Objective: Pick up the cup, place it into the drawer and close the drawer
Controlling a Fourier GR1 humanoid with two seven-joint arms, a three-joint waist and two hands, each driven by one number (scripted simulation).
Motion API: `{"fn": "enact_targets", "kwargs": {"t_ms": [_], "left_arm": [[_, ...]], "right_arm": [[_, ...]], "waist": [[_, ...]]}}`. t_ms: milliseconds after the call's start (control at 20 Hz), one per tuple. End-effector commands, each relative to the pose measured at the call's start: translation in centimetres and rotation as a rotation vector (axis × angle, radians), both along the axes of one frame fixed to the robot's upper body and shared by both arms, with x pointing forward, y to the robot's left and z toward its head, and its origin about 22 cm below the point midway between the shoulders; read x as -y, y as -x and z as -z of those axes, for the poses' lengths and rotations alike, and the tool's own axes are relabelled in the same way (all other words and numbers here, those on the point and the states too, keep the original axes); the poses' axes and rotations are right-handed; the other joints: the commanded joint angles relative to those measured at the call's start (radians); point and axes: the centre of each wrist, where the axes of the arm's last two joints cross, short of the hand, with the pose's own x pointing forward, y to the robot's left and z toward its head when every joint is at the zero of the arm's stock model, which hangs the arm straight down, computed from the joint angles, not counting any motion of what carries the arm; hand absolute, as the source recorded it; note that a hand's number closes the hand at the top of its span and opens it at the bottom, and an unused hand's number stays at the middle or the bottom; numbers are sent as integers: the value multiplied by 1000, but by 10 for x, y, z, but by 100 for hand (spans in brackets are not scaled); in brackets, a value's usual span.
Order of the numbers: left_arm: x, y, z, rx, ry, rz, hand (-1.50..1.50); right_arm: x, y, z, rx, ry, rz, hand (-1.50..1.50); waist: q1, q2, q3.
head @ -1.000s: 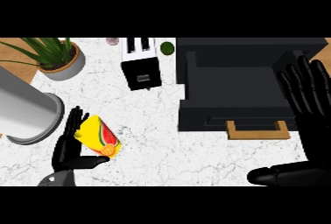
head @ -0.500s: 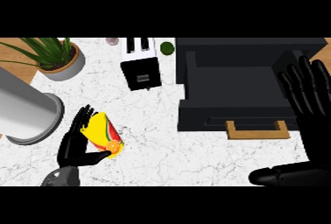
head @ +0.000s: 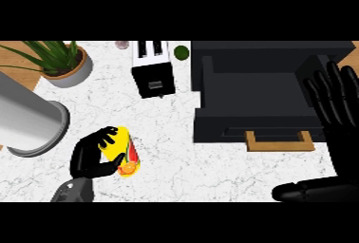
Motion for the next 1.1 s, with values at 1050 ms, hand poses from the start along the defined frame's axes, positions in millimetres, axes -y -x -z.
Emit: {"fn": "enact_targets", "kwargs": {"t_ms": [1050], "left_arm": [[31, -35, -91, 205, 10, 30, 150]], "right_arm": [[4, 10, 9, -18, -8, 30, -150]], "waist": [[9, 2, -7]]}}
